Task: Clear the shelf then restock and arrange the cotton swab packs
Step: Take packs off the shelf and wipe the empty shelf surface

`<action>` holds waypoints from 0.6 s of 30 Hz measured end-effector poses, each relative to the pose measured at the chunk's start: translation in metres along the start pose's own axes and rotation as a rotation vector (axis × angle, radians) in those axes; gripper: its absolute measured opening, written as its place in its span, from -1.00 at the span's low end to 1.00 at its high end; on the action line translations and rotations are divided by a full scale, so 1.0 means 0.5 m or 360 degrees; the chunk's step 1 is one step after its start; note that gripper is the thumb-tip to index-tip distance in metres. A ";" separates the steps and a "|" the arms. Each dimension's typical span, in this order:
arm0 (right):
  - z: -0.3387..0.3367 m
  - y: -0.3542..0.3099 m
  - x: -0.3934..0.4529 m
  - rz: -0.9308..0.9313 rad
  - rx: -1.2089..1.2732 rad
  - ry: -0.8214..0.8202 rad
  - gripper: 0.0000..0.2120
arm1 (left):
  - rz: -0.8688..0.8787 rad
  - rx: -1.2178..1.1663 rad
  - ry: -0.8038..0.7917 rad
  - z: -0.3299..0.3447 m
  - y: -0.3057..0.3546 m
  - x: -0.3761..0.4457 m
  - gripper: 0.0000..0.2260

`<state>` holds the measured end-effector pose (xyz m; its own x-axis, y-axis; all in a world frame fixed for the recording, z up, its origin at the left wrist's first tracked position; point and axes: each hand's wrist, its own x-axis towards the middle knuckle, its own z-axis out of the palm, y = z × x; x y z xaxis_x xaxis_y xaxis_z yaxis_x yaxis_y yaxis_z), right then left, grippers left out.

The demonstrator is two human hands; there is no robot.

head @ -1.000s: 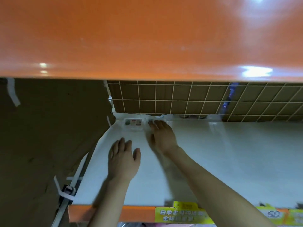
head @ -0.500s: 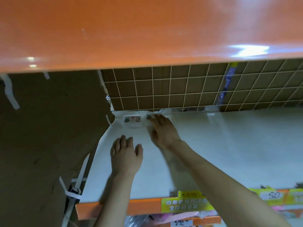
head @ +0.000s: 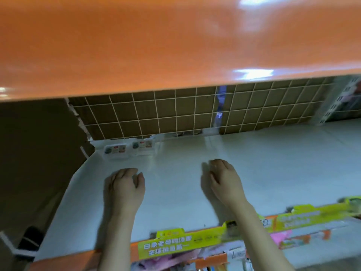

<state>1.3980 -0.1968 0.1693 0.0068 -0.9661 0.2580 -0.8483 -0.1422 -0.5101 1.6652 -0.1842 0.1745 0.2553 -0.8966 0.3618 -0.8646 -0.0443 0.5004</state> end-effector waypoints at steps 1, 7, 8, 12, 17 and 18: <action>-0.016 0.020 -0.001 0.0001 -0.0027 -0.0033 -0.60 | 0.0022 -0.0034 0.0011 0.011 0.033 -0.006 -0.55; -0.140 0.157 -0.004 -0.0163 -0.0116 -0.0148 -0.57 | 0.0041 -0.0088 -0.0137 0.085 0.246 -0.079 -0.61; -0.160 0.184 -0.008 -0.0185 -0.0112 -0.0154 -0.54 | 0.0103 -0.0074 -0.0149 0.099 0.280 -0.095 -0.58; -0.211 0.278 -0.025 -0.0176 -0.0023 -0.0166 -0.48 | 0.0200 0.0033 -0.0333 0.145 0.408 -0.157 -0.50; -0.247 0.327 -0.031 -0.0249 0.0014 -0.0210 -0.68 | 0.0137 0.0196 -0.0529 0.167 0.476 -0.217 -0.54; -0.252 0.332 -0.031 -0.0268 0.0016 -0.0225 -0.69 | 0.0099 0.0220 -0.0520 0.164 0.477 -0.222 -0.50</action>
<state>1.1906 -0.1782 0.1840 0.2225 -0.9491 0.2230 -0.8236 -0.3054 -0.4779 1.3951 -0.1315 0.1890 0.0682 -0.9920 0.1065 -0.9302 -0.0246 0.3663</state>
